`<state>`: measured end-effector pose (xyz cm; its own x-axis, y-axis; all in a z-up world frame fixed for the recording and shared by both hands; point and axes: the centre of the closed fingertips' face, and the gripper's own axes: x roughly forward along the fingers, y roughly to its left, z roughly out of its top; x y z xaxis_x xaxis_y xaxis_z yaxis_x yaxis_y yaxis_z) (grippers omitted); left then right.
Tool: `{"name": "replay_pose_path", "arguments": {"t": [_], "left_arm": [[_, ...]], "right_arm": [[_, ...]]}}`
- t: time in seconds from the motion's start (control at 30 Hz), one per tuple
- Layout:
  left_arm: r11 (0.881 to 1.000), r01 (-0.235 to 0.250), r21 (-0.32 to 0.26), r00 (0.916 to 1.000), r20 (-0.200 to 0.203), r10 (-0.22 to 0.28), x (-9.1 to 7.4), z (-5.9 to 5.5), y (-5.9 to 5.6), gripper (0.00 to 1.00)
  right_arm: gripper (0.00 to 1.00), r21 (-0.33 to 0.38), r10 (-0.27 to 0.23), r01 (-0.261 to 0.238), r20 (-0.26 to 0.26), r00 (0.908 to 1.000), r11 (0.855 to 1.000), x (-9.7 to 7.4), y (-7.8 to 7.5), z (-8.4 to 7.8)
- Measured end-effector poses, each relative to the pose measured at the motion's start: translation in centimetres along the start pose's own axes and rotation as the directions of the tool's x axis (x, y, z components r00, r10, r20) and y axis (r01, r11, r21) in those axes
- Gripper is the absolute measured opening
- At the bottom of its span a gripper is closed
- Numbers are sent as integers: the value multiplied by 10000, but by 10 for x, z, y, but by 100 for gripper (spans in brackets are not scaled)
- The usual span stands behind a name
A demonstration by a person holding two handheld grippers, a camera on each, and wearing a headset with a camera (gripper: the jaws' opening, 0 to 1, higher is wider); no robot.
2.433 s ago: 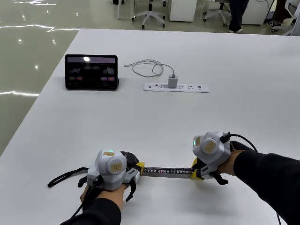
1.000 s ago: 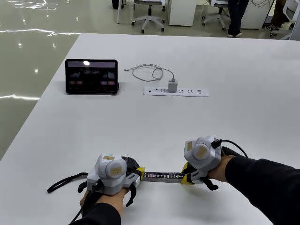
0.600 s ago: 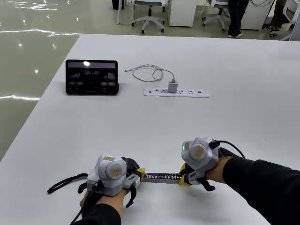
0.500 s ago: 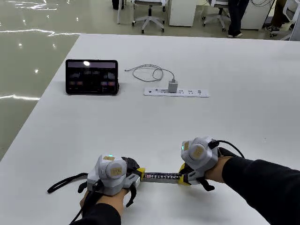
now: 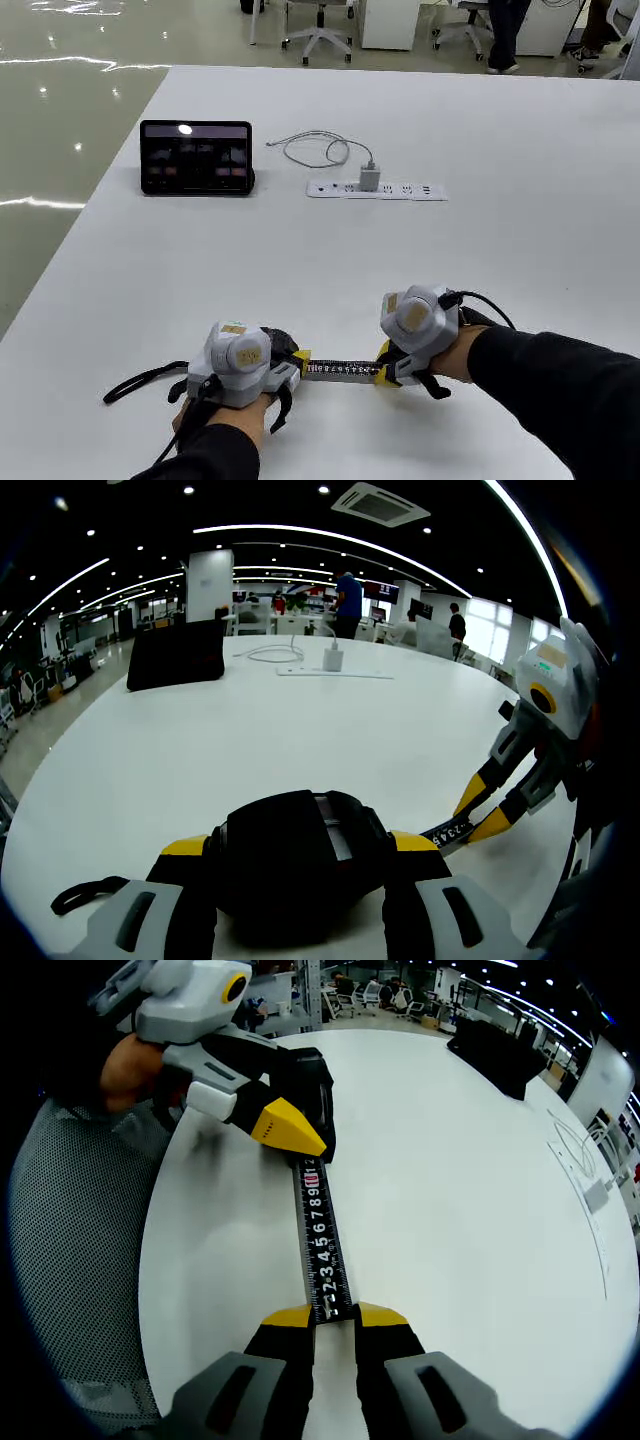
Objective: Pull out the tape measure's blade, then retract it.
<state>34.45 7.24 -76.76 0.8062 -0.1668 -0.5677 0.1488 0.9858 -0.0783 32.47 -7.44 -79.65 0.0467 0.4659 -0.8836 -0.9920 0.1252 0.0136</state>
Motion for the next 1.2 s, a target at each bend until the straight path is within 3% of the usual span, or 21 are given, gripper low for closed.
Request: {"name": "replay_pose_path", "arguments": {"t": [1.2], "left_arm": [[10000,62,-69,9999,-96,-63,1,0,0,64]], "right_arm": [[11,219,-160,153,290,9995,9996,10,4,17]]}}
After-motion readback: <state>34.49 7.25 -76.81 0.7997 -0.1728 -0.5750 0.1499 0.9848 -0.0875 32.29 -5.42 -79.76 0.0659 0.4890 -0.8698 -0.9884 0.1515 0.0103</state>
